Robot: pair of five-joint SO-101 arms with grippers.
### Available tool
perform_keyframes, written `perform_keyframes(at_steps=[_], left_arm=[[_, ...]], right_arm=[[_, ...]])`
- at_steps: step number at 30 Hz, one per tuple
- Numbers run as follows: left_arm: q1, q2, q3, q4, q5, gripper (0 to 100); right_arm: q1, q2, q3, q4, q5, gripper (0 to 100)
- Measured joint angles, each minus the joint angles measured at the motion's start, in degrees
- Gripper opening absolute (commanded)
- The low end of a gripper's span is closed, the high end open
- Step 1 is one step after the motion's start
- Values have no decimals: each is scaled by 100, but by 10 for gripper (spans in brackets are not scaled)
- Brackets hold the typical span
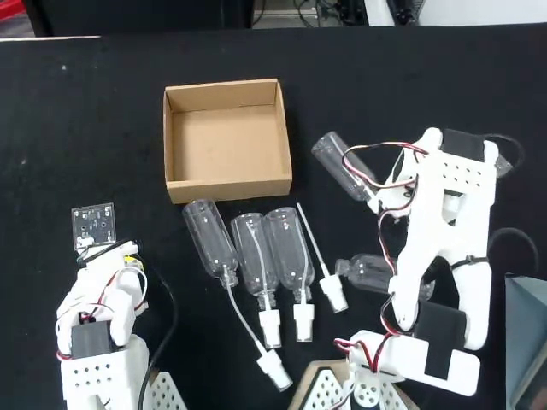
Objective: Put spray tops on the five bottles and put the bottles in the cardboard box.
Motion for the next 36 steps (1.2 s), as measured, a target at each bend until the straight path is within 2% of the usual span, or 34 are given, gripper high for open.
perform_keyframes(at_steps=[23, 27, 32, 36], left_arm=[[0, 0, 0, 0, 0, 29], [0, 0, 0, 0, 0, 29], [0, 0, 0, 0, 0, 29], [0, 0, 0, 0, 0, 29]], right_arm=[[0, 0, 141, 0, 3745, 319], [0, 0, 141, 0, 4651, 319], [0, 0, 141, 0, 6154, 319], [0, 0, 141, 0, 6901, 319]])
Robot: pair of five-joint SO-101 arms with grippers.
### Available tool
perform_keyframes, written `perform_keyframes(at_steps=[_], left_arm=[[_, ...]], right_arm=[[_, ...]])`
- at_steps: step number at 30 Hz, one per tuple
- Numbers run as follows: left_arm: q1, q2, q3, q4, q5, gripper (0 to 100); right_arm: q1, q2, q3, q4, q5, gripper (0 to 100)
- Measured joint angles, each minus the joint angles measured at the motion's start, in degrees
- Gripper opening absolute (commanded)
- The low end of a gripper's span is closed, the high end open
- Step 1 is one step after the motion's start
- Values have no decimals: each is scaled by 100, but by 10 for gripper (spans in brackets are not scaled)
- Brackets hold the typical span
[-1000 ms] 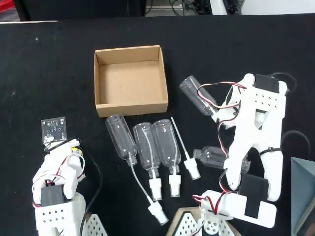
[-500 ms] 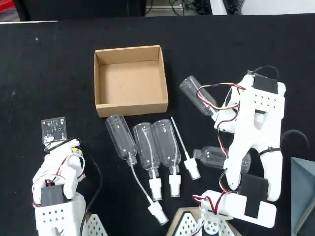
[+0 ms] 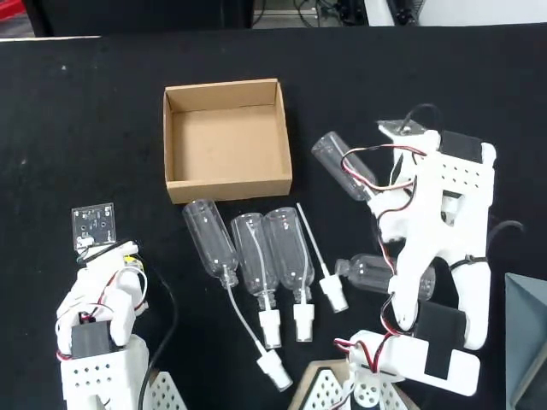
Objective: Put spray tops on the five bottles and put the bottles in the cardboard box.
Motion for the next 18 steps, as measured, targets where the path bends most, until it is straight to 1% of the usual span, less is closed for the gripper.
perform_keyframes(at_steps=[6, 10, 15, 18], left_arm=[[0, 0, 0, 0, 0, 29], [0, 0, 0, 0, 0, 29], [0, 0, 0, 0, 0, 29], [0, 0, 0, 0, 0, 29]], right_arm=[[0, 0, 0, 0, 633, 319], [0, 0, 26, 0, 1389, 319], [0, 0, 624, 0, 2312, 319], [-185, 0, 897, 0, 2620, 319]])
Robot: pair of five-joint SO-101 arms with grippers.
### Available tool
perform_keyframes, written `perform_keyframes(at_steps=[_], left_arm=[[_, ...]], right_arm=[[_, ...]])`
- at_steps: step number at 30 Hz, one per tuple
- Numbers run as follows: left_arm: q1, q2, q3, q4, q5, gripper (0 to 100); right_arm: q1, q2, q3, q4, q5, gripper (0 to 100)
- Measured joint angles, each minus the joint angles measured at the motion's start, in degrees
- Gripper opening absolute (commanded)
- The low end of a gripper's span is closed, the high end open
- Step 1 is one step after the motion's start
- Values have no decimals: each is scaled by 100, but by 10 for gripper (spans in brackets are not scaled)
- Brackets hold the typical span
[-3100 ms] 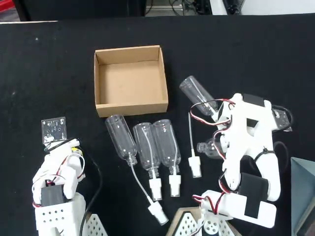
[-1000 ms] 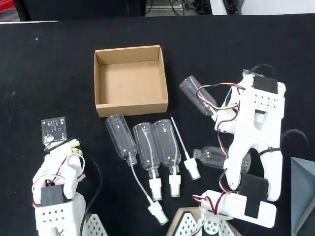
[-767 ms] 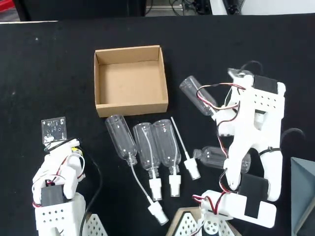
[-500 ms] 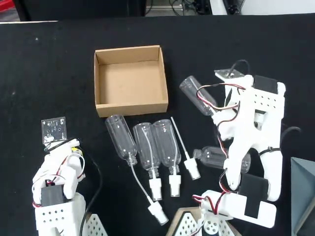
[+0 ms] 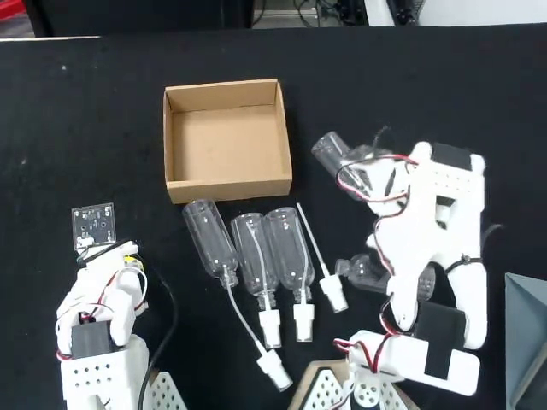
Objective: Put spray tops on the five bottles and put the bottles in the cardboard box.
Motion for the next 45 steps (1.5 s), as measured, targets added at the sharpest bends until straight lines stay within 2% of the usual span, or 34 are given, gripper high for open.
perform_keyframes(at_steps=[7, 15, 25, 27, 34, 45], left_arm=[[0, 0, 0, 0, 0, 29], [0, 0, 0, 0, 0, 29], [0, 0, 0, 0, 0, 29], [0, 0, 0, 0, 0, 29], [0, 0, 0, 0, 0, 29], [0, 0, 0, 0, 0, 29]], right_arm=[[-246, 0, 369, -466, 114, 319], [-229, 0, 932, -985, 835, 319], [-229, 0, 1820, -2251, 897, 317], [-229, 0, 1855, -2374, 897, 290], [-229, 0, 1855, -2426, 897, 84], [-229, 0, 1855, -2435, 897, 64]])
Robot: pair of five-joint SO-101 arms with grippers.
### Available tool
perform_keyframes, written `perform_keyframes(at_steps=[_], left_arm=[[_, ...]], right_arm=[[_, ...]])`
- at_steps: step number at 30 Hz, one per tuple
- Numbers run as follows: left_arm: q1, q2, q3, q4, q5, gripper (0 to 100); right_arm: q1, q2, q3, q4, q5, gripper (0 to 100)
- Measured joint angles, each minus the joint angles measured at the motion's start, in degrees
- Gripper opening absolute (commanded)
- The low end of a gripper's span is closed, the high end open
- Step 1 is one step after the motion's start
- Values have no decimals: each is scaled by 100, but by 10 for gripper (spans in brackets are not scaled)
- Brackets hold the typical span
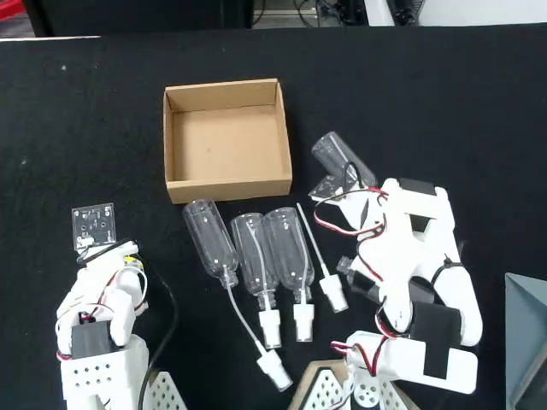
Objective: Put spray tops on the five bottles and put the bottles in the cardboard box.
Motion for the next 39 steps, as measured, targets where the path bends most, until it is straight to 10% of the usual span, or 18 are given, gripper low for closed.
perform_keyframes(at_steps=[39], left_arm=[[0, 0, 0, 0, 0, 29]], right_arm=[[0, -589, -1380, 1451, -1407, 64]])
